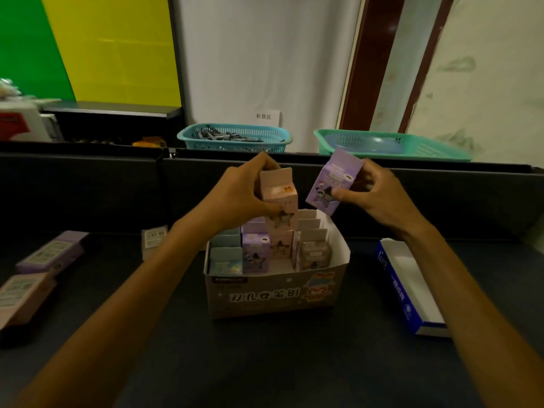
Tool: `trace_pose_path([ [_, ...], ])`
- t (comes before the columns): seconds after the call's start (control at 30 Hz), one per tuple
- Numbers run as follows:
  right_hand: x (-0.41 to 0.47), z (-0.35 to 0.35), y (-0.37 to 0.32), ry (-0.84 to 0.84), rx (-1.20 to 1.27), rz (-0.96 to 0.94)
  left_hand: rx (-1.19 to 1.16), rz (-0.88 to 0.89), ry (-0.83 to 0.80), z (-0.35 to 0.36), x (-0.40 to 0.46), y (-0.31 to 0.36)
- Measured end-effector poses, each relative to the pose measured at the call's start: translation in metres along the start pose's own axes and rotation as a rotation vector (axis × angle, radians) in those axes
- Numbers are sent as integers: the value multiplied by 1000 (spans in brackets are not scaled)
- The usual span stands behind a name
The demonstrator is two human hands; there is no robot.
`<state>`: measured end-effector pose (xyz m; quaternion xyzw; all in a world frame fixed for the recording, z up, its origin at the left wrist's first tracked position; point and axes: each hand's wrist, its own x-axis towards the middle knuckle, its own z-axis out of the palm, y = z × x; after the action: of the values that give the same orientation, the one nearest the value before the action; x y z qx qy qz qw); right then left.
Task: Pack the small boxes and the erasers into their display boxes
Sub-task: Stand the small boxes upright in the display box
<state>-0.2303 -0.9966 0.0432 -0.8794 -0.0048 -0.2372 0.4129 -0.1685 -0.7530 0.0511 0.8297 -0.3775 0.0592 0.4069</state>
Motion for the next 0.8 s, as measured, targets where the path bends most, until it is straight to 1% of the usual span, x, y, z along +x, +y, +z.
trace_pose_path([
  [0.13, 2, 4, 10, -32, 10, -21, 110, -14, -72, 9, 4, -3],
  [0.27, 1, 7, 17, -25, 27, -27, 154, -48, -120, 16, 7, -11],
  [0.47, -1, 6, 20, -26, 41, -39, 187, -93, -147, 26, 10, -21],
  [0.8, -3, 7, 19, -22, 49, -46, 271, -81, -172, 28, 13, -24],
])
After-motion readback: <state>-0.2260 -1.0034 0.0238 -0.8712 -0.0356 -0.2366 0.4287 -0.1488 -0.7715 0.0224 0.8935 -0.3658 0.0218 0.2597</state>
